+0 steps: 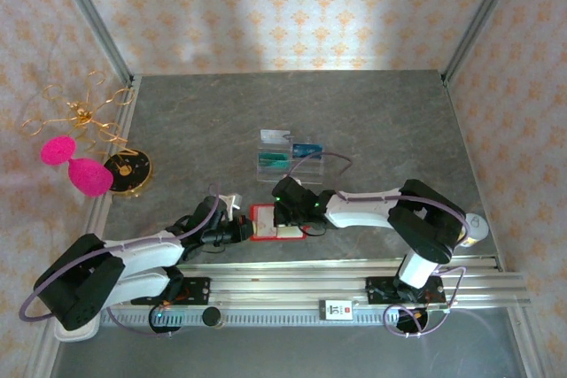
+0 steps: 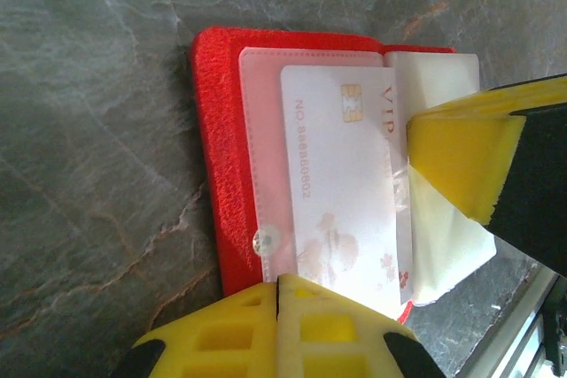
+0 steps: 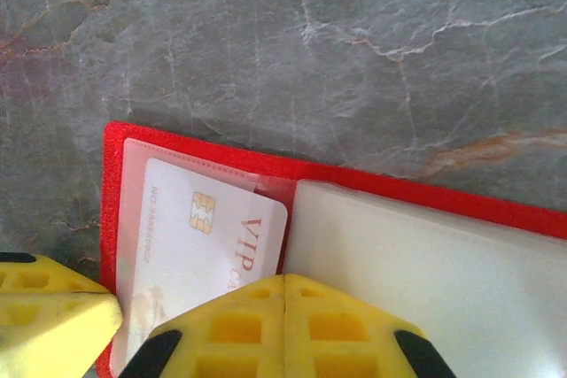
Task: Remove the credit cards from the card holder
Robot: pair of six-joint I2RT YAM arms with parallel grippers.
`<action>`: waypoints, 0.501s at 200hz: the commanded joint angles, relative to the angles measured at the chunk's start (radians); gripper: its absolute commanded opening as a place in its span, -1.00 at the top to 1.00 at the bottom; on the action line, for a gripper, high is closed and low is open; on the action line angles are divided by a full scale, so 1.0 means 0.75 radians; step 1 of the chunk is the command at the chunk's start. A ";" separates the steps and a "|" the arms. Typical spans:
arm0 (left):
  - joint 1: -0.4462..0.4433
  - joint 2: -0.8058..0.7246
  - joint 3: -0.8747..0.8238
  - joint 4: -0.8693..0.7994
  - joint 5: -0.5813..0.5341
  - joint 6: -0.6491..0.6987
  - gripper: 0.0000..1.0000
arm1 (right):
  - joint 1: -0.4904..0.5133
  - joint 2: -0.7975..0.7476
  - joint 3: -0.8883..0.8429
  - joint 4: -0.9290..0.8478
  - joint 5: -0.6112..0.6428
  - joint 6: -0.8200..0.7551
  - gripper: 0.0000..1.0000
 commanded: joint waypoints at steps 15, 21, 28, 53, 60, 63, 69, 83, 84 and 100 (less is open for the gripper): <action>-0.011 -0.070 0.009 -0.070 0.018 0.006 1.00 | 0.006 -0.092 -0.020 -0.061 0.040 -0.034 0.73; -0.011 -0.090 0.017 -0.081 0.016 0.005 1.00 | 0.006 -0.111 -0.026 -0.046 0.031 -0.041 0.68; -0.011 -0.112 0.034 -0.103 0.011 0.012 1.00 | 0.005 -0.124 -0.019 -0.054 0.037 -0.049 0.66; -0.010 -0.194 0.101 -0.177 -0.015 0.032 1.00 | 0.004 -0.134 0.004 -0.099 0.050 -0.073 0.66; -0.011 -0.205 0.114 -0.180 -0.024 0.034 1.00 | 0.004 -0.134 0.001 -0.095 0.036 -0.076 0.66; -0.011 -0.206 0.118 -0.178 -0.028 0.036 1.00 | 0.005 -0.133 -0.001 -0.093 0.031 -0.076 0.67; -0.010 -0.202 0.128 -0.173 -0.037 0.043 1.00 | 0.004 -0.131 -0.005 -0.087 0.020 -0.077 0.69; -0.010 -0.160 0.153 -0.170 -0.049 0.062 1.00 | 0.006 -0.120 -0.014 -0.076 -0.010 -0.077 0.78; -0.010 -0.155 0.156 -0.170 -0.049 0.064 1.00 | 0.005 -0.118 -0.014 -0.075 -0.012 -0.078 0.79; -0.010 -0.103 0.181 -0.159 -0.051 0.081 1.00 | 0.005 -0.106 -0.029 -0.069 -0.036 -0.077 0.86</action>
